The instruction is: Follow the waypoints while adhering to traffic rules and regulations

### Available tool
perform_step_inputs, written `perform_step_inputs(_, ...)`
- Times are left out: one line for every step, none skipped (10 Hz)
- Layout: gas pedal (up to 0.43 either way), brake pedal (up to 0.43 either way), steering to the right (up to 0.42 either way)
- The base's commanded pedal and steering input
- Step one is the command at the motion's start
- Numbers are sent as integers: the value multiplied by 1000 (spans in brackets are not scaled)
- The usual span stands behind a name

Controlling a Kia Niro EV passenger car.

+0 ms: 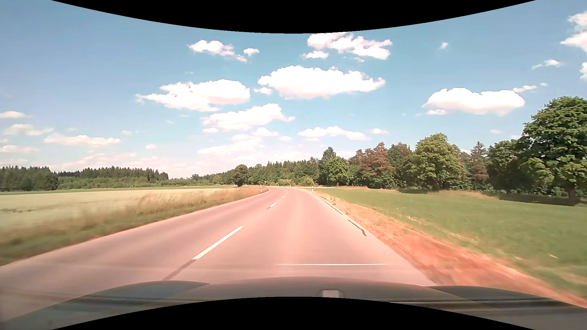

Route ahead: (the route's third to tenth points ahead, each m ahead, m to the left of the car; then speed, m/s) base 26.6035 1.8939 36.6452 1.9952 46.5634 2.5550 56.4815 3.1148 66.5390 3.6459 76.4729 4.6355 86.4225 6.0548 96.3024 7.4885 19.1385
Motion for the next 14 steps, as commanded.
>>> perform_step_inputs(228,0,-9)
perform_step_inputs(228,0,-9)
perform_step_inputs(220,0,-9)
perform_step_inputs(220,0,-8)
perform_step_inputs(197,0,-8)
perform_step_inputs(189,0,-7)
perform_step_inputs(189,0,-6)
perform_step_inputs(189,0,-6)
perform_step_inputs(189,0,-6)
perform_step_inputs(189,0,-6)
perform_step_inputs(189,0,-6)
perform_step_inputs(177,0,-6)
perform_step_inputs(177,0,-6)
perform_step_inputs(177,0,-7)
